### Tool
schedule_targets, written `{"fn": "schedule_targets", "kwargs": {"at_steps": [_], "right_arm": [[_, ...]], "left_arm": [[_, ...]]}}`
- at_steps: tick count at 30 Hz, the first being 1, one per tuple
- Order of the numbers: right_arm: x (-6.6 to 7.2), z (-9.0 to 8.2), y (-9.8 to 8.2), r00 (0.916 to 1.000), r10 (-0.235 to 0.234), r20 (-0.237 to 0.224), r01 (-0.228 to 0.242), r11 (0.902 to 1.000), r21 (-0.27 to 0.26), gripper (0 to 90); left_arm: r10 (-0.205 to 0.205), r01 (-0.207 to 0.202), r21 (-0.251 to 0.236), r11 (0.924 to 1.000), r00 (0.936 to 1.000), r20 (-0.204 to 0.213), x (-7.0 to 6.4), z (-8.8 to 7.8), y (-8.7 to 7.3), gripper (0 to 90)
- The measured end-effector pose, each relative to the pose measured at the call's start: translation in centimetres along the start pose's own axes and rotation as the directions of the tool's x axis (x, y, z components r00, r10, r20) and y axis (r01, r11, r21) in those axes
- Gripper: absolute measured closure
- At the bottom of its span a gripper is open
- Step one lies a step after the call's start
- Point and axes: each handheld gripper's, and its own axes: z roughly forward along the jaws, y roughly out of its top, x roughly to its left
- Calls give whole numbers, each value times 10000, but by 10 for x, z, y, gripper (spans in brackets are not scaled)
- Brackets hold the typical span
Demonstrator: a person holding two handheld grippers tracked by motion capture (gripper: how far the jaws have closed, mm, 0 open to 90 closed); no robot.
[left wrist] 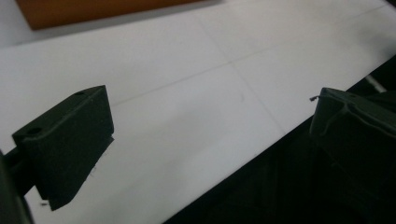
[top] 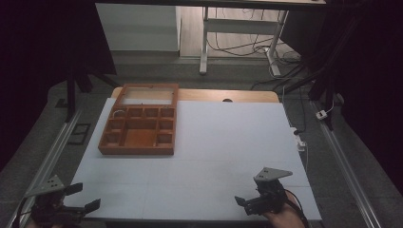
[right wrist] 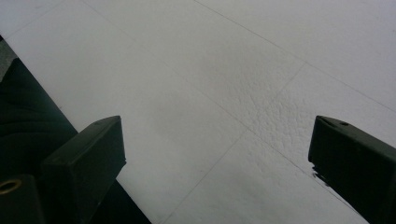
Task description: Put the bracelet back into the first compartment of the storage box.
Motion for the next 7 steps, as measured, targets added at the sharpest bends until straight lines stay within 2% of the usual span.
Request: {"fn": "schedule_targets", "kwargs": {"at_steps": [4,7], "right_arm": [[0,0,0,10000,4,6,-4,10000,22,34],[0,1,0,10000,-3,-4,3,10000,62,34]], "left_arm": [[35,-27,376,9993,9998,-215,-1,1,0,0],[-29,36,391,9992,9998,-176,-1,2,0,0]]}}
